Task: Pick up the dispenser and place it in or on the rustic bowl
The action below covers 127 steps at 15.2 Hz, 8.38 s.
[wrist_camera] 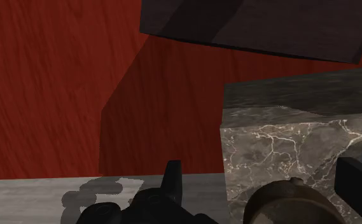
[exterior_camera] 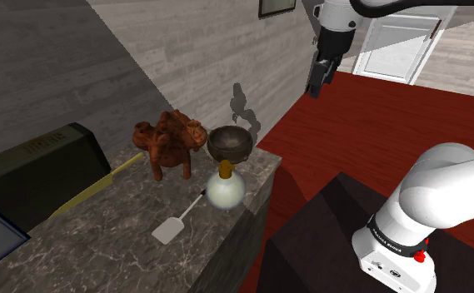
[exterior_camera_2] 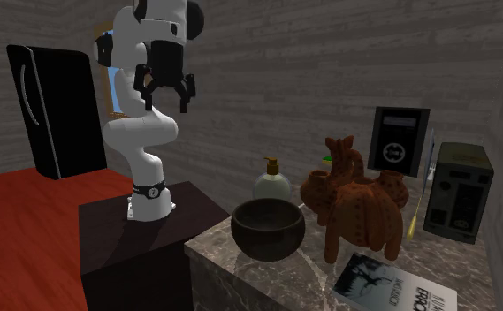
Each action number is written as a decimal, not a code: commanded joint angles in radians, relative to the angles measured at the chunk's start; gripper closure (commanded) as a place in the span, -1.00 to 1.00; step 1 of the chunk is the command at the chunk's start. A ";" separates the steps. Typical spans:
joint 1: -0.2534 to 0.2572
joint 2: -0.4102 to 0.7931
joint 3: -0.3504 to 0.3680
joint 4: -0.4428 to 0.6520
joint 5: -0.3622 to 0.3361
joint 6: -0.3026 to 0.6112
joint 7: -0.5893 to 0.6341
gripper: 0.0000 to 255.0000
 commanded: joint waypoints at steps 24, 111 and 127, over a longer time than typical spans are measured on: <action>0.137 0.524 0.362 0.118 0.159 0.359 0.384 -1.00; -0.004 0.863 0.223 0.819 0.038 -0.023 0.142 1.00; -0.008 0.851 0.220 0.584 0.040 0.201 0.143 1.00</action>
